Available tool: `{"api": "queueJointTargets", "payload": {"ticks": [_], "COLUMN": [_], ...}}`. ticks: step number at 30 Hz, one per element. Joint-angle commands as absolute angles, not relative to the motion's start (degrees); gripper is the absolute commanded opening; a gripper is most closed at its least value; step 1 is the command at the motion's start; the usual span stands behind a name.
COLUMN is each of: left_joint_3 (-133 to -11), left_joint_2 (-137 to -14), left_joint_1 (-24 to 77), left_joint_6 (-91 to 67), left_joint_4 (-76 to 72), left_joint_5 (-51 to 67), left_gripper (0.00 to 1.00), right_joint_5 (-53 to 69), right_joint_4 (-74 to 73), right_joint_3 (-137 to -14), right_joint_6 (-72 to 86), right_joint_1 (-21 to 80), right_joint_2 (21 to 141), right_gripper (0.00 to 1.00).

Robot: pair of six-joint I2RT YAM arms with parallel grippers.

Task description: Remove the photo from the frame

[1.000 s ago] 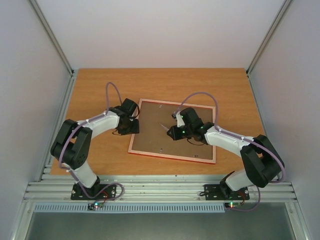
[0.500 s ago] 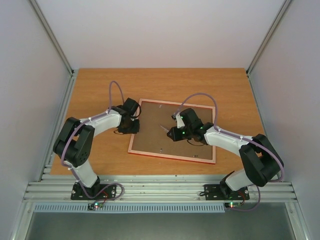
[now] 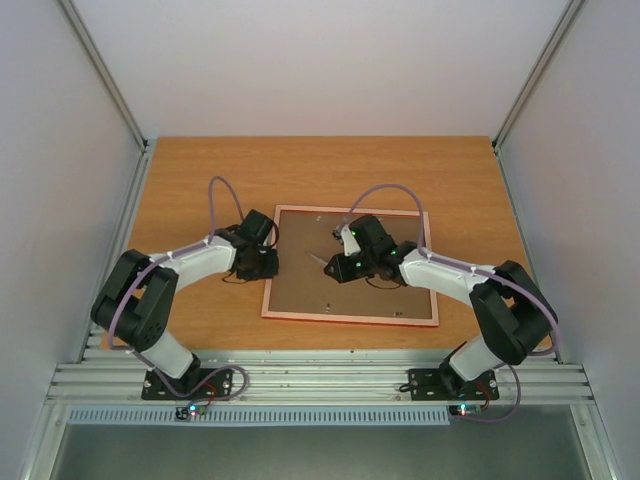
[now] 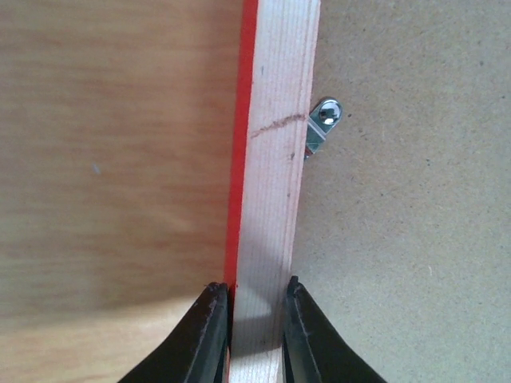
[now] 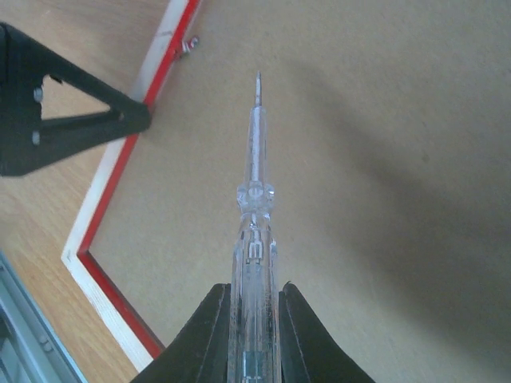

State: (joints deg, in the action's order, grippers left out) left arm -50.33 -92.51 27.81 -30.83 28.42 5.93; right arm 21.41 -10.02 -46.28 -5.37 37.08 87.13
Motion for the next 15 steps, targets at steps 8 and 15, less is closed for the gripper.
{"api": "queueJointTargets", "payload": {"ticks": [8, 15], "left_joint_3": [-44.58, -44.03], "left_joint_2": [-88.47, -88.0], "left_joint_1": [29.88, 30.05], "left_joint_6": [-38.33, -38.85], "left_joint_4": [27.28, 27.18], "left_joint_5": [8.58, 7.84], "left_gripper": [0.1, 0.09], "right_joint_5": [23.56, 23.8], "right_joint_4": [-13.18, -14.3], "right_joint_3": [-57.49, -61.7], "right_joint_6": [-5.27, -5.28], "right_joint_1": [40.15, 41.21], "right_joint_2": [95.19, 99.21], "right_gripper": [0.01, 0.01]}}
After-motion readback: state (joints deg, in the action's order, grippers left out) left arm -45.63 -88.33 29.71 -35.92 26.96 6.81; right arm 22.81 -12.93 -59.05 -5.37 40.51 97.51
